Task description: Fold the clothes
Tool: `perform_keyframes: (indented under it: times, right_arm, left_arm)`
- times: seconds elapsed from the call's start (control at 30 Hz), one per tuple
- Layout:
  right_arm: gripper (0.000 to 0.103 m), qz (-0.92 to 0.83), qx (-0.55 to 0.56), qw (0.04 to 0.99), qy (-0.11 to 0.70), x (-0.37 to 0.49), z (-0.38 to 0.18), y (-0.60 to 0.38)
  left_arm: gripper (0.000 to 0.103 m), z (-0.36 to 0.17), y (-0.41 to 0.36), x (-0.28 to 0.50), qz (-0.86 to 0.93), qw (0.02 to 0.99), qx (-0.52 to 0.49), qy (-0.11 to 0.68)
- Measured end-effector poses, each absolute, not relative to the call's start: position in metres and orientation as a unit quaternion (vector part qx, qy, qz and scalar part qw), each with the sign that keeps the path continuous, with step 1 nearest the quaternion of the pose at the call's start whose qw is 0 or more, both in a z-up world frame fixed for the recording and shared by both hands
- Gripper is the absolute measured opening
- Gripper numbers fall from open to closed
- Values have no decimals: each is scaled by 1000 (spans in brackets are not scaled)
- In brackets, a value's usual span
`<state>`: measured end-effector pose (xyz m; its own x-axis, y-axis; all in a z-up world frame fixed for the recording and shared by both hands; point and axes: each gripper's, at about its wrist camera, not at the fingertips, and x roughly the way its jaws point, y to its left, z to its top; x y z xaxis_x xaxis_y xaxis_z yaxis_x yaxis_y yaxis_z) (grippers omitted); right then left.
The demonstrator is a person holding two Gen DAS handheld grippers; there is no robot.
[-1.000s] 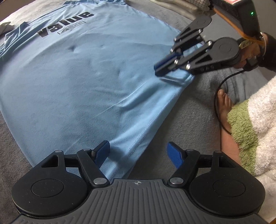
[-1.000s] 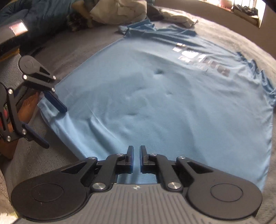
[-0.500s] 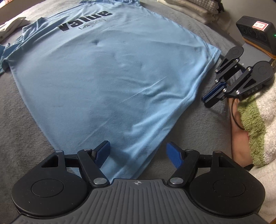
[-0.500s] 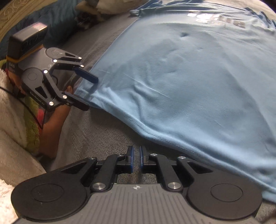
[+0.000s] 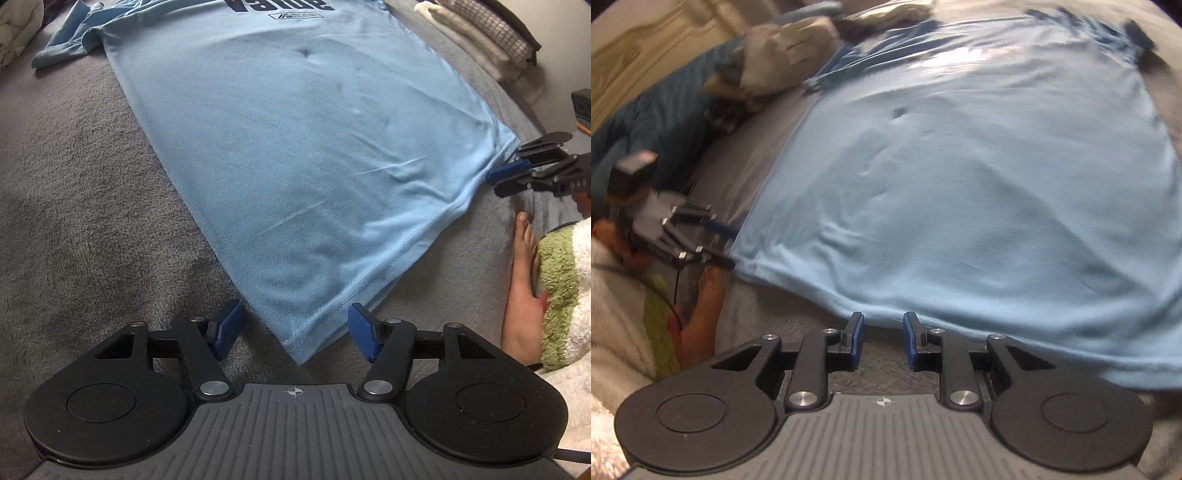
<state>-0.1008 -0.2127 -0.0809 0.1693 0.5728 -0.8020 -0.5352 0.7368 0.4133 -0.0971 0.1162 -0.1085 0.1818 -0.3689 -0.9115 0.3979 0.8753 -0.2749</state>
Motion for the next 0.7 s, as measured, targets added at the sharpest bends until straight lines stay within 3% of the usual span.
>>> perform_keyframes:
  times: [0.23,0.3,0.7]
  right_arm:
    - [24,472,-105,688,540,-117,-98,-135]
    - [20,474,-120,680,546,-114,-105,-128]
    - [21,392,10,759,521,-69,-94,-173]
  left_arm:
    - [52,-97,113,-106,-246,786,46,565]
    - [52,-95,109,-109,-254,789,64,555]
    - [53,-92,94,-93,-259,805,84,527]
